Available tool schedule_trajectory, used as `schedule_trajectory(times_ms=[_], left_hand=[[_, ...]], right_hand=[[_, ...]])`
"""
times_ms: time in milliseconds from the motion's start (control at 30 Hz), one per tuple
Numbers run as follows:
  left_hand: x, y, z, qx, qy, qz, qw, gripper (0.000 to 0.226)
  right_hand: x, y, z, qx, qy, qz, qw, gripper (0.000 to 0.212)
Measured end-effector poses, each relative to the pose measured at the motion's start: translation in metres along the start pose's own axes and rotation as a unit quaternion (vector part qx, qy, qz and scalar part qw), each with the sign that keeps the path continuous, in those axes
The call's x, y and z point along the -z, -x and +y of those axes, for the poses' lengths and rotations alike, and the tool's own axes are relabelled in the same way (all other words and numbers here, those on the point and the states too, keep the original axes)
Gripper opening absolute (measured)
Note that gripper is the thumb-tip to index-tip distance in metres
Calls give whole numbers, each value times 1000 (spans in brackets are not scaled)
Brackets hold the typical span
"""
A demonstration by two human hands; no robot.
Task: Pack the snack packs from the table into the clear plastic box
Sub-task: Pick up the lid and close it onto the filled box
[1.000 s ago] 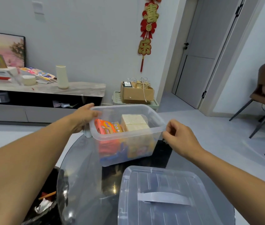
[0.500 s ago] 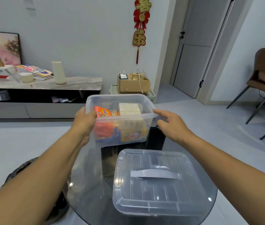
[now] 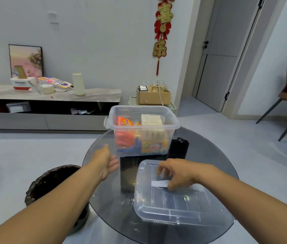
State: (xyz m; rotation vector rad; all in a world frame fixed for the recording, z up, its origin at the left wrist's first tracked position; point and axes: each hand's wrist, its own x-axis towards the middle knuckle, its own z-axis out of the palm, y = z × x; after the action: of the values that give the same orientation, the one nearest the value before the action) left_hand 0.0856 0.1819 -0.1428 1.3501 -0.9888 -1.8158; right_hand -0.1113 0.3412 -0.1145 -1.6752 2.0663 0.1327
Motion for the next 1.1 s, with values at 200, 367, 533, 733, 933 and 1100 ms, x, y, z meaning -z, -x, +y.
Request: schedule_trajectory(times_ms=[200,367,533,733,933,1100], left_hand=[[1,19,-23,9,-183,-136,974,40],[13,47,-10,-4,-267,-291,919,44],[15,67,32,-148,-198,-288,925,33],[-5,46,104,-297,-152,-178,926,30],[-16,-2,129,-323,-178,-106,923,15],[-16,-33,131,-297,-186,-120,929,28]], right_hand=[[-2,4,-9,-18,-31,-14,999,35],[11,42,-29,25,0,74,997,27],[61,74,-59,58,91,193,975,33],[145,25,-67,83,50,283,954,37],[180,-47,-67,101,12,274,956,34],[191,-96,-63,93,-3,247,964,33]])
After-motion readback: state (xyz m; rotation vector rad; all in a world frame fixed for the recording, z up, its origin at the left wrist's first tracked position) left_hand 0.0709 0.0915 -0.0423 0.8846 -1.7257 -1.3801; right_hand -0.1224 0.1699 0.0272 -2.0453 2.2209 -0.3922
